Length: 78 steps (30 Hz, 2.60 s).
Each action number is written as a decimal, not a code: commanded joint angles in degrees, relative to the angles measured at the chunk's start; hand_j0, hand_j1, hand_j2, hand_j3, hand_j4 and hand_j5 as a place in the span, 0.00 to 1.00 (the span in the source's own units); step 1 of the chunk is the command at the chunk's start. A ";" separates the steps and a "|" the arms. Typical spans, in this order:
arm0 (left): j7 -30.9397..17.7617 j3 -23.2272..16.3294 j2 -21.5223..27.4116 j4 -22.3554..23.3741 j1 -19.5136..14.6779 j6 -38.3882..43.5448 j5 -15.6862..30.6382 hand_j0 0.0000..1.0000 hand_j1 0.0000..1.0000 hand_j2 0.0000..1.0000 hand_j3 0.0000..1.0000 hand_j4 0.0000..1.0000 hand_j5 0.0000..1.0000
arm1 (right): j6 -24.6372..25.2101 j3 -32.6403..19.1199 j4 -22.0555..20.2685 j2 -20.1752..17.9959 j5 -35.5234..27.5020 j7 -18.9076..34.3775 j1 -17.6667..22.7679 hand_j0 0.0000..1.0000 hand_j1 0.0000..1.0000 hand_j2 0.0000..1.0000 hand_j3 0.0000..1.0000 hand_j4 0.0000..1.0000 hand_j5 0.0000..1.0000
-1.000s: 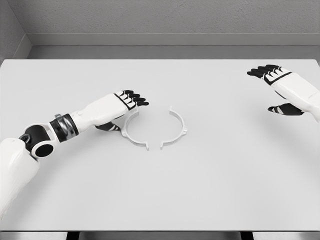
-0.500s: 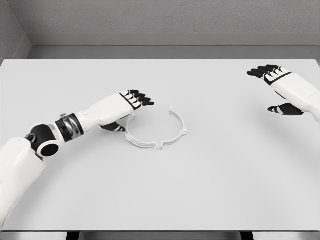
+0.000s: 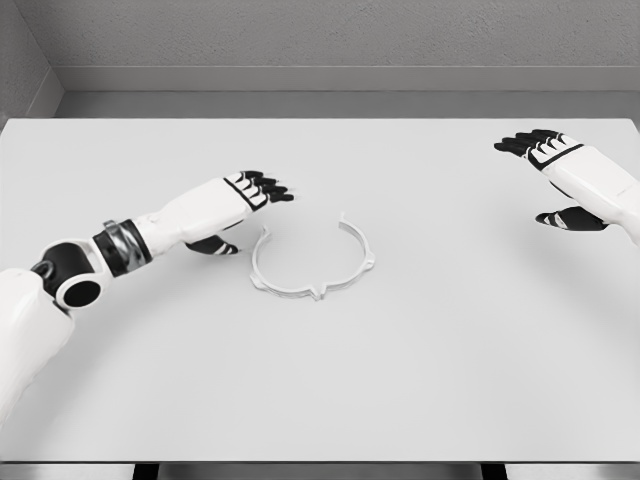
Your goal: Assemble PVC drainage pipe clamps
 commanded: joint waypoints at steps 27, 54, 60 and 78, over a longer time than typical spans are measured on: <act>-0.03 -0.30 4.14 -10.99 6.95 0.07 4.00 1.00 1.00 1.00 1.00 1.00 1.00 | 0.10 0.14 -0.06 -0.06 -0.42 -0.03 0.00 1.00 1.00 1.00 1.00 1.00 1.00; -0.29 -1.44 1.15 -9.94 6.24 0.07 1.71 1.00 1.00 1.00 1.00 1.00 1.00 | 0.10 0.14 -0.14 -0.06 -0.42 -0.12 0.09 1.00 1.00 1.00 1.00 1.00 1.00; -0.29 -1.53 1.15 -8.09 6.24 0.07 1.27 1.00 1.00 1.00 1.00 1.00 1.00 | 0.10 0.14 -0.41 -0.06 -0.42 -0.12 0.09 1.00 1.00 1.00 1.00 1.00 1.00; -0.20 -1.53 -1.66 -6.16 4.66 0.07 0.04 1.00 1.00 1.00 1.00 1.00 1.00 | 0.10 0.23 -0.50 -0.06 -1.21 -0.03 0.17 1.00 1.00 1.00 1.00 1.00 1.00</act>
